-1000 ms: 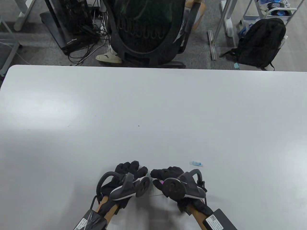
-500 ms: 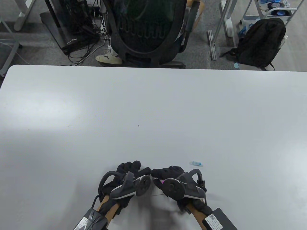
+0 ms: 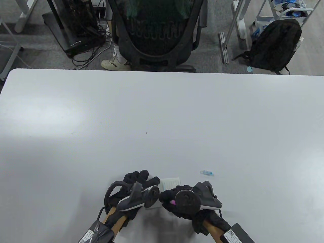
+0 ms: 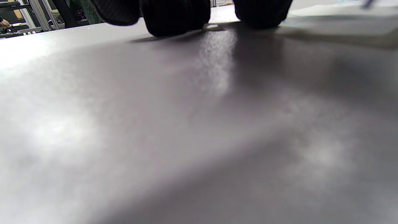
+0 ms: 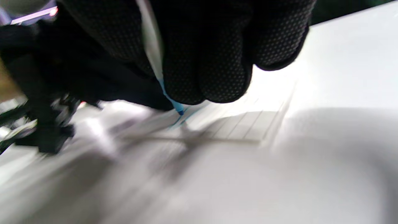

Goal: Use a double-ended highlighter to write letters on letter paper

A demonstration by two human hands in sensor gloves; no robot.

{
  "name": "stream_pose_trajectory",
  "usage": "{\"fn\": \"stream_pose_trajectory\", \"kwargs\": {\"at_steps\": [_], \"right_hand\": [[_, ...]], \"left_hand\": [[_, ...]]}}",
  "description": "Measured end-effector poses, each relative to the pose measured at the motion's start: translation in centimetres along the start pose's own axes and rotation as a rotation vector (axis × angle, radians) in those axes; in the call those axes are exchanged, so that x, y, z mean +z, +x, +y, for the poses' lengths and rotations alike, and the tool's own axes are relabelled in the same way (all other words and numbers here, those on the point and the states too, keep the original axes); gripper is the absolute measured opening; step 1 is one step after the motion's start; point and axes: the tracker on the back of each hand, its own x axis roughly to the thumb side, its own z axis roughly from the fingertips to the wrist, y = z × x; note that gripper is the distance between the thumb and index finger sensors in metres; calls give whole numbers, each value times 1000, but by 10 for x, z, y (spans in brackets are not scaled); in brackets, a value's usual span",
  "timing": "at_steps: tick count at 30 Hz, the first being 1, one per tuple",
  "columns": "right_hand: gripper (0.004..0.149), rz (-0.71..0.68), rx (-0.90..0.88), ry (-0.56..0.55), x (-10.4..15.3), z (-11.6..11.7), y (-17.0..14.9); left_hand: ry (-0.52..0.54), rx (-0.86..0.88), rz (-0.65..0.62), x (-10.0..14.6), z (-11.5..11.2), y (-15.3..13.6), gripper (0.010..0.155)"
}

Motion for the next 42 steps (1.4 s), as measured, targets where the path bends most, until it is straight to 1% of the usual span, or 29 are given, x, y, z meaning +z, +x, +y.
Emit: {"fn": "stream_pose_trajectory", "kwargs": {"at_steps": [2, 3, 6, 10, 14, 16, 22, 28, 30, 35, 39, 42], "right_hand": [[47, 29, 54, -66, -2, 1, -3], [48, 40, 82, -73, -3, 2, -3], [49, 54, 119, -59, -8, 6, -4], [49, 64, 106, -59, -10, 8, -4], [49, 79, 142, -68, -8, 5, -7], [49, 82, 127, -67, -5, 4, -8], [48, -3, 103, -10, 3, 7, 3], [48, 24, 148, -30, 7, 3, 0], [48, 26, 137, -30, 10, 2, -1], [47, -24, 107, -7, 18, 5, 4], [47, -67, 71, 18, 18, 9, 10], [47, -66, 76, 27, 17, 6, 7]], "left_hand": [[0, -2, 0, 0, 0, 0, 49], [0, -4, 0, 0, 0, 0, 49], [0, -3, -2, 0, 0, 0, 49], [0, -2, -3, 0, 0, 0, 49], [0, -2, -3, 0, 0, 0, 49], [-1, -3, -3, 0, 0, 0, 48], [0, -7, -2, 0, 0, 0, 48], [0, -10, -1, 0, 0, 0, 49], [0, -13, 0, 0, 1, 1, 48], [1, -16, -2, 0, 1, 1, 48], [2, -22, -3, 0, 1, 2, 48], [4, -24, -3, 0, 1, 2, 48]]}}
